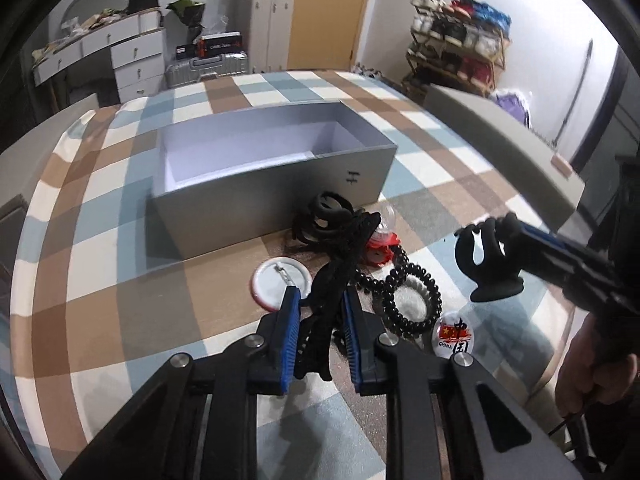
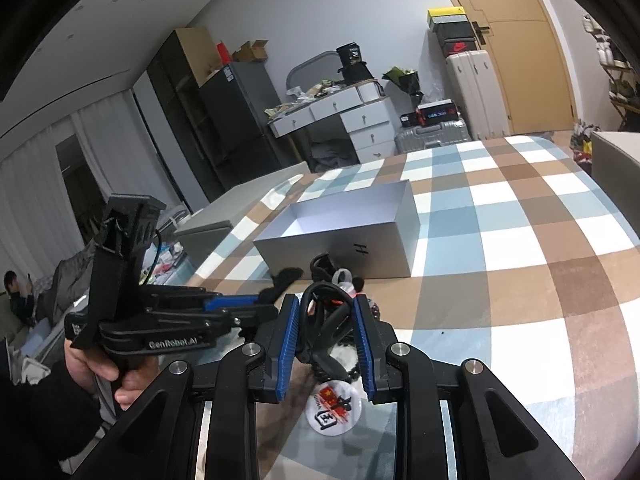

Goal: Organize jewelry
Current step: 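Carry both black claw clips into the grey box and open both tools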

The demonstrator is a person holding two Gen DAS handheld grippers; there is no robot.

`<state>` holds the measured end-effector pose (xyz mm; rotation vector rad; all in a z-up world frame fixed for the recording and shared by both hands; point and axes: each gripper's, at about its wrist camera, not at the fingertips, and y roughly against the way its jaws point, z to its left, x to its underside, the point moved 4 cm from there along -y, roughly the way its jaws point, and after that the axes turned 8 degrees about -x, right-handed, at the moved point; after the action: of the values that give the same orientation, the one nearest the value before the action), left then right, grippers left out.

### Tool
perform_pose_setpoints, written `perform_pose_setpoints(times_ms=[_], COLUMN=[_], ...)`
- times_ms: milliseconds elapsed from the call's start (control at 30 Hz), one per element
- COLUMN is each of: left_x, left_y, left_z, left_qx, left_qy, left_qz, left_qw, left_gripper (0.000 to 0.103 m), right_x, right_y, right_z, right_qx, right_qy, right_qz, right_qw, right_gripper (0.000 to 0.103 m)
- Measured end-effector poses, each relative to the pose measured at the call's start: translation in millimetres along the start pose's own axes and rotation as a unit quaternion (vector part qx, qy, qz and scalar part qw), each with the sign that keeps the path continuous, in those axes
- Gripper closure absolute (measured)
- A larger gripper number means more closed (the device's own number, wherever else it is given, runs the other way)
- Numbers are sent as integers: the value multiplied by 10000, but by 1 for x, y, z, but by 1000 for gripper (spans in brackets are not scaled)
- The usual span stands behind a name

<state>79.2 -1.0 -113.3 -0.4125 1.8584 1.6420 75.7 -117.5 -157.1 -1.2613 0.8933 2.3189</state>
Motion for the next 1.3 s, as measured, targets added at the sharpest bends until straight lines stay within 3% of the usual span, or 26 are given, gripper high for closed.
perform_pose_setpoints(times_ms=[333,633,967,1300], left_x=[-21,-61,-88,-98], left_y=[37,37,14,-12], left_z=[10,33,44,43], left_qx=[-67,3,124,317], left_qy=[245,508,555,500], left_qz=[-633,-985,-947,-668], left_qw=[9977,9938,9939,9960], left_gripper=[87,87,87,87], right_x=[-31,-80,-115,-121], right_y=[-2,-28,-68,-104], right_z=[16,16,-1,-30], right_qx=[-313,-582,-593,-491], right_qy=[66,75,20,-238], right_qz=[-219,-336,-160,133], right_qw=[9992,9977,9981,9984], right_gripper=[77,77,77,77])
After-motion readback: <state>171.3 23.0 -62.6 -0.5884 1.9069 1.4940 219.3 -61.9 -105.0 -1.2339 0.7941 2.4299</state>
